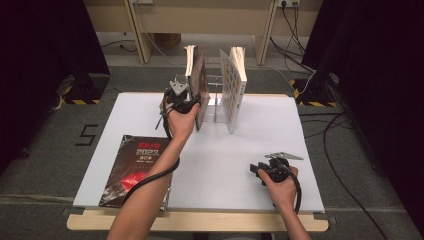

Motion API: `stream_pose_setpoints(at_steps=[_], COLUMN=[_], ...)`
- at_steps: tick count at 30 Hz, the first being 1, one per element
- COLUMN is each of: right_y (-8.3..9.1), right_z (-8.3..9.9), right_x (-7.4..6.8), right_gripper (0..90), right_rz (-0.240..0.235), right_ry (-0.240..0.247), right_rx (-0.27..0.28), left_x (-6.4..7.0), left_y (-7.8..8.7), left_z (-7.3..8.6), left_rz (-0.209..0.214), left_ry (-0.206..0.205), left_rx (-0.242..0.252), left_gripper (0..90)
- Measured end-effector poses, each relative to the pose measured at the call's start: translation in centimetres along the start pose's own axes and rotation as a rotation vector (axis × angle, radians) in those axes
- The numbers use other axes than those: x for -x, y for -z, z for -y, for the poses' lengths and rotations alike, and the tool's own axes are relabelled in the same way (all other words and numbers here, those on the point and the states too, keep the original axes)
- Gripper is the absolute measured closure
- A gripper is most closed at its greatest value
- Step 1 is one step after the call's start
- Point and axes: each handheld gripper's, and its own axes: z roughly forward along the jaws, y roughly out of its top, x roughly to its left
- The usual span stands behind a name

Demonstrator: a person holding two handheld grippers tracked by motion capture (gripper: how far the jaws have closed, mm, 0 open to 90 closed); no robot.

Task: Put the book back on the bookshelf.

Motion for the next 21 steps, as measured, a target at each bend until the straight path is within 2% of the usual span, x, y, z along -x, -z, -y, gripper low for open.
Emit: stream_pose_setpoints(at_steps=[2, 7, 9, 21], right_y=[0.0, 0.1, 0.1, 0.2], right_z=[0.0, 0.0, 0.0, -0.1], right_x=[0.0, 0.0, -0.1, -0.1], right_gripper=[56.7, 56.8, 56.8, 56.8], right_rz=[0.001, 0.003, 0.003, 0.004], right_ry=[0.002, 0.001, -0.005, -0.003], right_rx=[-0.001, 0.006, 0.005, 0.004], left_x=[-0.1, -0.3, -0.3, -0.6], left_y=[0.2, 0.8, 1.0, 2.4], left_z=[0.1, 0.1, 0.1, 0.9], left_rz=[0.01, 0.014, 0.022, 0.096], left_ry=[0.013, 0.007, 0.017, 0.038], left_rx=[-0.01, -0.018, -0.017, -0.085], left_gripper=[45.7, 43.8, 43.6, 40.6])
